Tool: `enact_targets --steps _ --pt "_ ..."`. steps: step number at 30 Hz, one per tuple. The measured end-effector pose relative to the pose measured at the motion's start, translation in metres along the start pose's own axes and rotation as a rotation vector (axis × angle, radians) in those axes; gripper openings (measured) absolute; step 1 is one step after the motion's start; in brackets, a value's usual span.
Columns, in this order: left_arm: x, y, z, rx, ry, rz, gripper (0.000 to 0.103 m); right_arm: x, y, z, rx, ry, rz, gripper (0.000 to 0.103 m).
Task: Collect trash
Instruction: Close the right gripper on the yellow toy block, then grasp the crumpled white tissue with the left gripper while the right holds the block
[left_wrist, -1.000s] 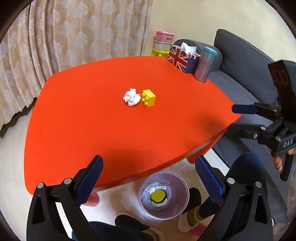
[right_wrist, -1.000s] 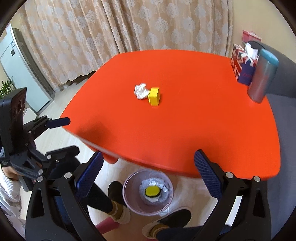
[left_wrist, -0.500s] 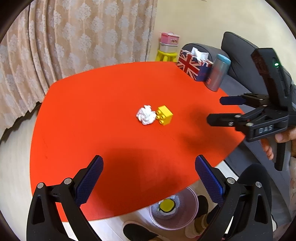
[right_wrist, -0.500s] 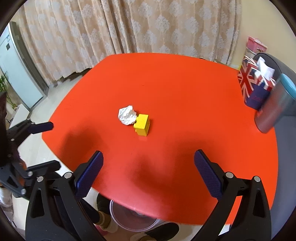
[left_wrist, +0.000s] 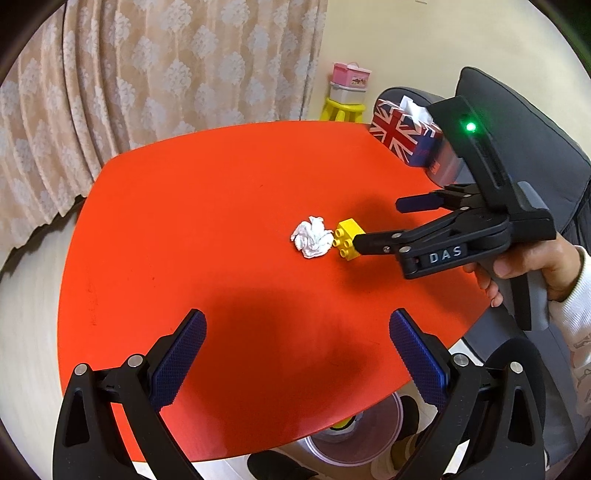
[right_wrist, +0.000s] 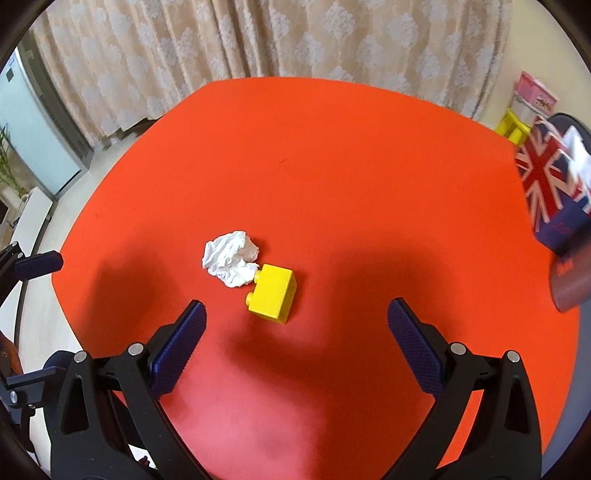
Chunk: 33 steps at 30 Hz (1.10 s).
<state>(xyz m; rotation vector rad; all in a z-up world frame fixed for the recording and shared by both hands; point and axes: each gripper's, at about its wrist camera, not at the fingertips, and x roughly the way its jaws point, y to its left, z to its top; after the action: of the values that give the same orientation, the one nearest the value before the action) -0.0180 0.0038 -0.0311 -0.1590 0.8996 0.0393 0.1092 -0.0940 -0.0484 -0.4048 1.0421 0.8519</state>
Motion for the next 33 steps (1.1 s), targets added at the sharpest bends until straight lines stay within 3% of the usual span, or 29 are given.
enact_targets --steps 3,11,14,33 --pt "0.002 0.001 -0.001 -0.005 0.002 -0.001 0.095 0.009 0.004 0.001 -0.018 0.016 0.02 0.089" --pt "0.005 0.002 -0.003 -0.014 0.012 -0.005 0.095 0.023 0.006 -0.005 -0.046 0.053 0.036 0.034" --pt "0.006 0.001 -0.003 -0.015 0.013 -0.006 0.095 0.022 0.008 -0.004 -0.054 0.046 0.042 0.024" --pt "0.028 -0.012 0.022 0.03 0.012 -0.03 0.095 -0.018 -0.009 -0.011 -0.001 -0.02 0.001 0.023"
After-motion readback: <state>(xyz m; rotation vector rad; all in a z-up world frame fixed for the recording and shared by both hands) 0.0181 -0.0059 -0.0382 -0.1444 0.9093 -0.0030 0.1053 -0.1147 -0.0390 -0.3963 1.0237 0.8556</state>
